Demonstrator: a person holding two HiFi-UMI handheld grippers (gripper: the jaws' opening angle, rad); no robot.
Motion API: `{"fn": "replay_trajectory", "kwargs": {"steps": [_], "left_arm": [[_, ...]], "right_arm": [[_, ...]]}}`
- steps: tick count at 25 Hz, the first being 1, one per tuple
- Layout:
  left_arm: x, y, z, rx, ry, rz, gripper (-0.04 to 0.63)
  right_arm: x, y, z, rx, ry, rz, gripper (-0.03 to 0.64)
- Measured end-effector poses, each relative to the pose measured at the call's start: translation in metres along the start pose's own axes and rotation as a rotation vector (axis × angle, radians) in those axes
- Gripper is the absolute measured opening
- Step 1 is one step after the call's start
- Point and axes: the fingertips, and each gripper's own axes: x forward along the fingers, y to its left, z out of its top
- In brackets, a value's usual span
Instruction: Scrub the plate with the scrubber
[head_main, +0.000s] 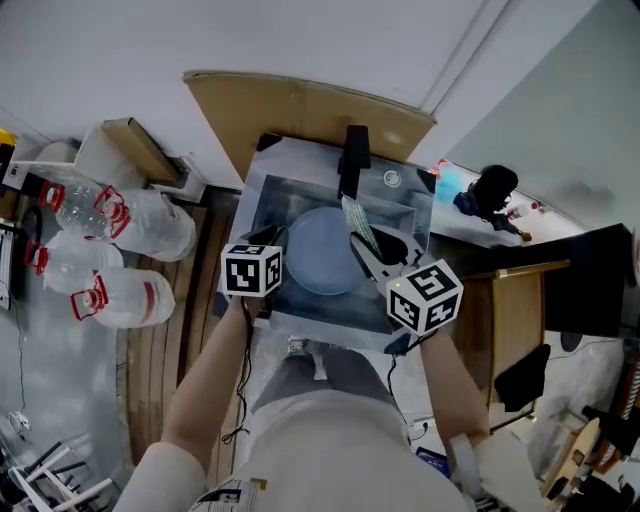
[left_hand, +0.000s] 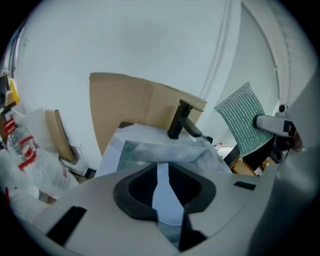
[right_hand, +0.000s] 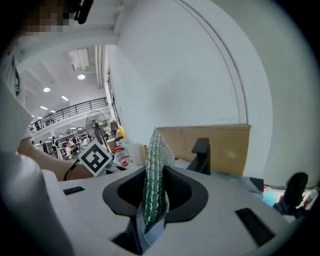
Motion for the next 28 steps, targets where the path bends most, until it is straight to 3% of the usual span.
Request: {"fn": "replay_trajectory", "kwargs": {"steps": [13, 22, 28], "left_arm": [[-0.153, -0.062, 0.111, 0.272, -0.385, -0.041, 0.031], [-0.244, -0.099, 0.151, 0.425, -0.623, -0.023, 0.028], [-0.284, -0.118, 0.154, 0.481, -0.689, -0.030, 0.028]], "right_arm": [[-0.089, 0.077, 0.123, -0.177, -0.305, -0.020, 0.115], [-0.144, 0.113, 0.160, -0.263, -0.404, -0.035, 0.115], [-0.171, 0.134, 0.168, -0.279, -0.442, -0.025, 0.115]]}}
